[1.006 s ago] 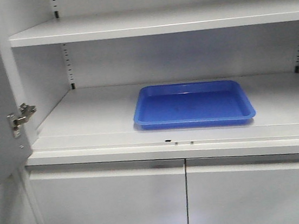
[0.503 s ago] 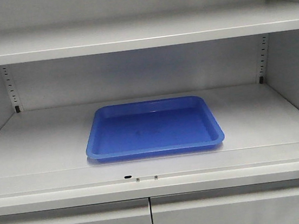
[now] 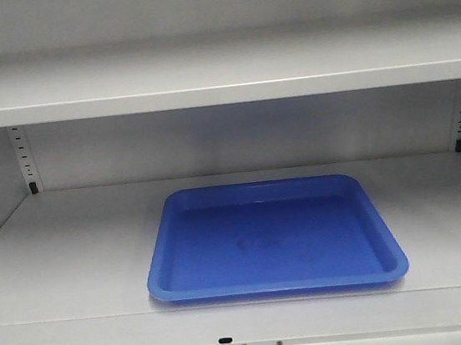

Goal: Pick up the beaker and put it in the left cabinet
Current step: 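Approach the open cabinet shelf holding the blue tray, then lower the held beaker onto the blue tray with the right gripper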

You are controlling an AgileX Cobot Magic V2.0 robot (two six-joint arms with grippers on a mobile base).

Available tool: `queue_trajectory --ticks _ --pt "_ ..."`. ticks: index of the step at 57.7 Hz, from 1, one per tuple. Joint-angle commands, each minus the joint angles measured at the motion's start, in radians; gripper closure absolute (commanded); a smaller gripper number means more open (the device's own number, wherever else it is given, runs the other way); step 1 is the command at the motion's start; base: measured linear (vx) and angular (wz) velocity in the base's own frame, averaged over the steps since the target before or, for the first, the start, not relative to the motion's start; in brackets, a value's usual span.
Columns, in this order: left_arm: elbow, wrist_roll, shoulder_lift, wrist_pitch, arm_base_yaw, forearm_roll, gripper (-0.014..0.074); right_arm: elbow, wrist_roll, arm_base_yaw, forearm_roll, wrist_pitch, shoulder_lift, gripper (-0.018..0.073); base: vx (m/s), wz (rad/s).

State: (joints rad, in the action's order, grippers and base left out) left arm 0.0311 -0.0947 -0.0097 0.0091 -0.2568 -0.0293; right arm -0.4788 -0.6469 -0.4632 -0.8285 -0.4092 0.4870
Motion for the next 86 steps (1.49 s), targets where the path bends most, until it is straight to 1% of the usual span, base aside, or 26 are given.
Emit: queue_trajectory --ticks 1,15,37,74,81,86 --pt "0.016 0.004 -0.018 -0.084 -0.003 -0.007 0.0595 -0.031 0.000 0.004 -0.036 0.057 0.006 0.0562 0.23 0.06" --pt "0.016 0.004 -0.018 -0.084 -0.003 -0.007 0.0595 -0.031 0.000 0.004 -0.036 0.057 0.006 0.0562 0.22 -0.04" --pt "0.016 0.004 -0.018 -0.084 -0.003 -0.007 0.0595 -0.031 0.000 0.004 -0.036 0.057 0.006 0.0562 0.16 -0.21" --pt "0.016 0.004 -0.018 -0.084 -0.004 -0.007 0.0595 -0.031 -0.006 0.004 -0.035 0.057 0.006 0.0562 0.02 -0.03" --pt "0.016 0.004 -0.018 -0.084 -0.004 -0.007 0.0595 -0.031 -0.049 0.004 -0.007 0.069 0.006 0.0562 0.00 0.00" --pt "0.016 0.004 -0.018 -0.084 -0.004 -0.007 0.0595 -0.031 -0.074 0.004 -0.015 0.140 0.015 0.0562 0.00 0.00"
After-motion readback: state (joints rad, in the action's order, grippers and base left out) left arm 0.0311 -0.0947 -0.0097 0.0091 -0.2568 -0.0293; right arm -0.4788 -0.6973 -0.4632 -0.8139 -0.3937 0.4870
